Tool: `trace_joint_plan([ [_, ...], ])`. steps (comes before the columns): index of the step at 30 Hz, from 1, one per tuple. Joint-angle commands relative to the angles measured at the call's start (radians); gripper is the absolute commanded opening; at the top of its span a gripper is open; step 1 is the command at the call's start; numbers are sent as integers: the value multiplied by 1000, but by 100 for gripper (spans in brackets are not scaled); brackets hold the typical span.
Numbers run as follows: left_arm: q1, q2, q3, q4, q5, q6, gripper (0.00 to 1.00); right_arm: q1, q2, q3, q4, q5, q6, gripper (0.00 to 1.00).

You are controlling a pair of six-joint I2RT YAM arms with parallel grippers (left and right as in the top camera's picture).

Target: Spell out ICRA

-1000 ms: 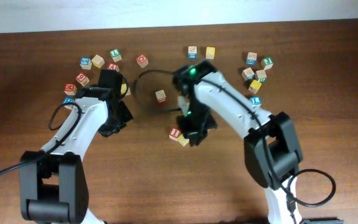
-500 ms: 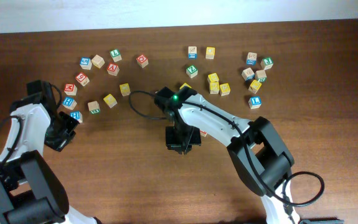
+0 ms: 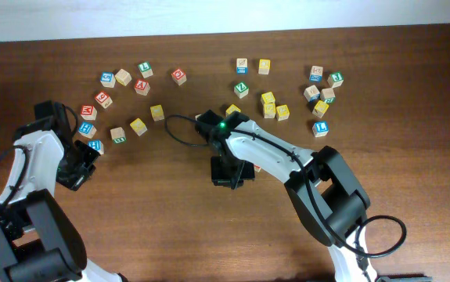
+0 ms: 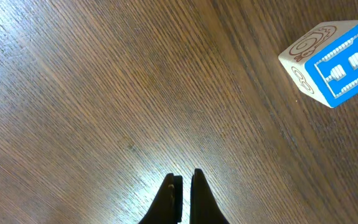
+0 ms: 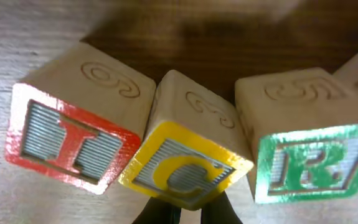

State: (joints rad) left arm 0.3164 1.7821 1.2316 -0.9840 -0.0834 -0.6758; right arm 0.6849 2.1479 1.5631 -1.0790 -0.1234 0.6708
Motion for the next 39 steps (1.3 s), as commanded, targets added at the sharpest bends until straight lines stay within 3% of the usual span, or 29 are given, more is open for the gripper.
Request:
trace_joint_plan([
  [1,3,-15,11,-1,-8,-12,0,-6,3,-4,23,32,-65,4],
  [5,-1,-15,11,-2,-4,-12,0,-6,3,-3,39,51,-134,4],
  [9,-21,-15,11,15,121,106,0,-6,2,53,-7,59,-168,4],
  [12,-85,-15,11,18,126,140,0,-30,1,196,-167,110,-170,4],
  [16,-224,-15,-1,32,133,151,0,-146,0,401,-350,84,-218,4],
  [20,-345,-14,-51,119,180,146,0,-304,2,391,-414,72,-307,4],
  [27,-528,-13,-126,388,200,69,0,-365,2,87,-167,-2,-345,4],
  [35,-642,45,-126,483,202,62,0,-364,2,37,-39,-61,-352,4],
  [39,-644,99,-126,505,306,63,0,-365,2,37,-15,-61,-377,4],
])
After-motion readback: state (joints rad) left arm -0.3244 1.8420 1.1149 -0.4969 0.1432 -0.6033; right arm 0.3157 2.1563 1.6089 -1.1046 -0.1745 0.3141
